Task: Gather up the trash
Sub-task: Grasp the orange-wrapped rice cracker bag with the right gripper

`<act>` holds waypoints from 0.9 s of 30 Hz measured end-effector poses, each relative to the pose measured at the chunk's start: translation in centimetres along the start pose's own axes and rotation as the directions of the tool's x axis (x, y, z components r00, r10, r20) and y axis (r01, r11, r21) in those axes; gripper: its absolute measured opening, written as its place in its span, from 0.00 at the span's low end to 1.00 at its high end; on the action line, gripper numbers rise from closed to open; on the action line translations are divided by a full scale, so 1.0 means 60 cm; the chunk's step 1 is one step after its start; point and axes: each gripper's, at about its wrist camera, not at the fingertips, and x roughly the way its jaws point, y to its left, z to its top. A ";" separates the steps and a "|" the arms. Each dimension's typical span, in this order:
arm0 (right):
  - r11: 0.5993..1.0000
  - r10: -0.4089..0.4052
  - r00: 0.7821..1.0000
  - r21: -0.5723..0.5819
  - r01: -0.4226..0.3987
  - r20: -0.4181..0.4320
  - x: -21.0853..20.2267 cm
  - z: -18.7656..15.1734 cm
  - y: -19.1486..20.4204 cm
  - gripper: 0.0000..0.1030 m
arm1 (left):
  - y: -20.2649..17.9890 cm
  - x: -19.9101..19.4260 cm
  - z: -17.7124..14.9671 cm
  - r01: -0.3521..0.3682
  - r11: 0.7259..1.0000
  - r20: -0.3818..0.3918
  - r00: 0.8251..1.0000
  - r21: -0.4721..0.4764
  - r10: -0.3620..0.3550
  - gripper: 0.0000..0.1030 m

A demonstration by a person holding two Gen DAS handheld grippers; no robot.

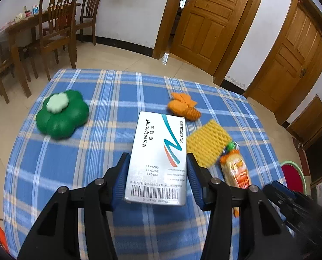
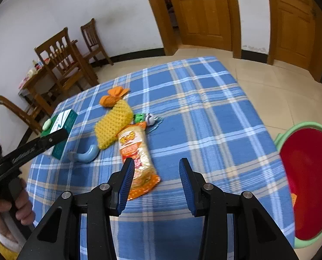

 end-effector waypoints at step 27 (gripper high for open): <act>0.993 -0.061 0.998 -0.099 0.057 -0.032 0.067 -0.007 0.046 0.53 | 0.041 -0.032 -0.072 0.000 0.996 -0.015 1.000 -0.095 -0.001 0.50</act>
